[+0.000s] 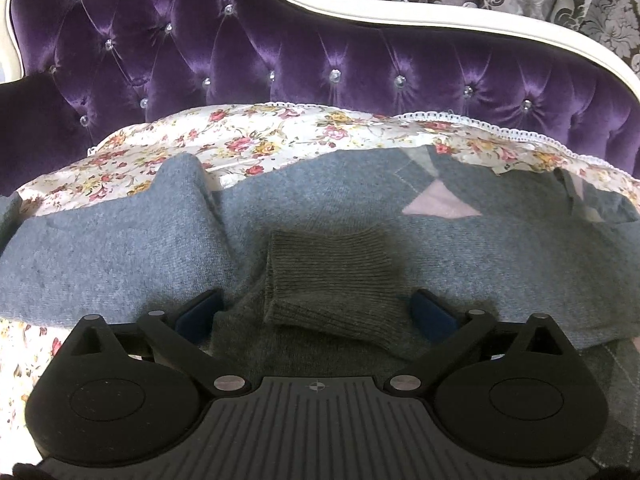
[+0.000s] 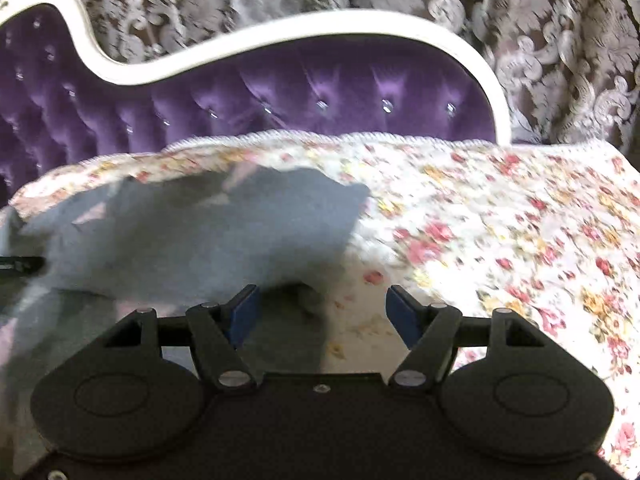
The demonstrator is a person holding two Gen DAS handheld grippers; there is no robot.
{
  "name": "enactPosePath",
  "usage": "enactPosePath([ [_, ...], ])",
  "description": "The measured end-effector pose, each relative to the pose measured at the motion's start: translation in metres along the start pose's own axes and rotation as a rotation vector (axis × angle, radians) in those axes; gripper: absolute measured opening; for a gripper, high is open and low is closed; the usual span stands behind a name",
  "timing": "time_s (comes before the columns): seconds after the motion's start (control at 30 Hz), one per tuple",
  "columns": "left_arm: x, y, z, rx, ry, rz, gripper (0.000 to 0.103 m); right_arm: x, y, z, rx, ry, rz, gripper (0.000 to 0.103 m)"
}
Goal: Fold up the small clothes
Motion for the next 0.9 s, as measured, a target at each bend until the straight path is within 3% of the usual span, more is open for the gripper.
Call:
enactPosePath([
  [0.3,0.000,0.000,0.000,0.002,0.001,0.000,0.103,0.000,-0.007,-0.018,-0.053,0.020,-0.015,0.072],
  [0.37,0.000,0.000,0.000,0.001,0.001,0.001,0.103,0.003,-0.015,-0.023,-0.114,0.008,-0.034,0.070],
  [0.43,0.000,0.000,0.000,0.002,0.001,0.002,0.103,0.004,-0.028,-0.025,-0.169,0.002,-0.070,0.077],
  [0.67,0.000,-0.001,0.000,0.004,0.001,0.002,0.103,0.003,-0.039,-0.001,-0.100,0.048,-0.100,0.077],
  [0.8,0.000,-0.001,0.000,0.006,-0.003,0.004,0.103,0.017,-0.042,0.018,-0.039,-0.007,-0.164,0.081],
  [0.9,0.000,-0.001,0.000,0.006,-0.005,0.005,0.103,0.034,-0.036,0.006,-0.003,-0.021,-0.143,0.081],
])
Point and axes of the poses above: each gripper's, at about its wrist camera, not at the fingertips, and z roughly against the way its jaws point, y to its left, x to its top, the point moved 2 cm from there along -z, roughly the way its jaws point, and after that the axes turned 9 degrees about -z, right-handed, at the moved point
